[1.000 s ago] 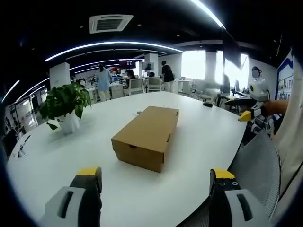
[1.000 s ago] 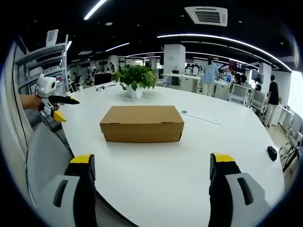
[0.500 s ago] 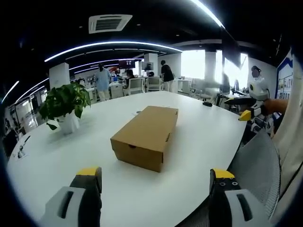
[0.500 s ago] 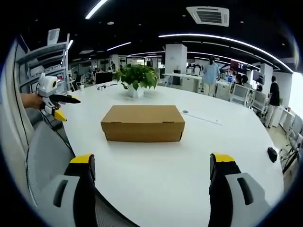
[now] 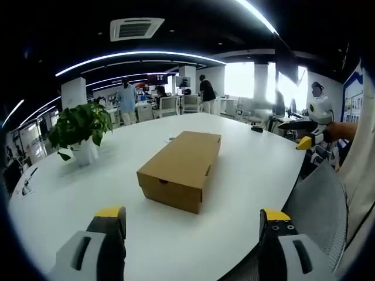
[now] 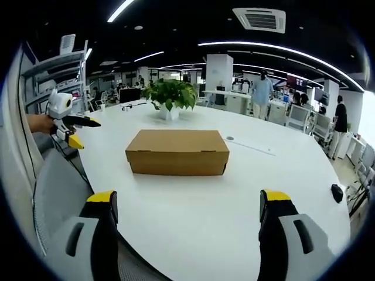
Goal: Operate the shoe box by opening the lid, removing the specified soft item, and placing it in the target area until the item is outside and the box remains undamaged.
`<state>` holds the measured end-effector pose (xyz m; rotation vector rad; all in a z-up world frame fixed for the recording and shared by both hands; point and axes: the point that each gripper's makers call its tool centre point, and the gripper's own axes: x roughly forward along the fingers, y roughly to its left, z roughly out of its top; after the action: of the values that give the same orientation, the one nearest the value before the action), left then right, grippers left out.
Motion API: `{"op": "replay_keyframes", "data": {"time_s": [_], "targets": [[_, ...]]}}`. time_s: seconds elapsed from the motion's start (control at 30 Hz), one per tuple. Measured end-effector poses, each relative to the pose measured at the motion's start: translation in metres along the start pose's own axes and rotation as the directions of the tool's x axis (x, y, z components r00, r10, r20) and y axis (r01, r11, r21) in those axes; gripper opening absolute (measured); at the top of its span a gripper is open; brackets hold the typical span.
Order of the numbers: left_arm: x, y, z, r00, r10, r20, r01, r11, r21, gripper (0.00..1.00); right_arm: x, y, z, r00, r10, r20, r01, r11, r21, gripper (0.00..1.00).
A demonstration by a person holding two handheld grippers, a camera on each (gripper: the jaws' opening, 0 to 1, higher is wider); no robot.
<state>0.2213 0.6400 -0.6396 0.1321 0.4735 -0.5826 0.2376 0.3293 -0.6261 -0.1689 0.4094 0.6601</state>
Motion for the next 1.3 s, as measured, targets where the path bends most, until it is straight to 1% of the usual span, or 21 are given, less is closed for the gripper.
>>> {"op": "replay_keyframes", "data": {"time_s": [0.83,1.3], "targets": [[0.0004,0.0012,-0.0042,1.0,0.011,0.002,-0.011,1.0,-0.01,0.97,0.0001,-0.0004,0.0005,1.0,0.012,0.003,-0.012,1.0,-0.003,0.96],[0.0012,0.0024,-0.003,0.999,0.042,-0.002,-0.042,0.998,-0.039,0.98,0.0036,-0.0019,0.0012,0.999,0.042,-0.006,-0.042,0.999,-0.009,0.96]]}}
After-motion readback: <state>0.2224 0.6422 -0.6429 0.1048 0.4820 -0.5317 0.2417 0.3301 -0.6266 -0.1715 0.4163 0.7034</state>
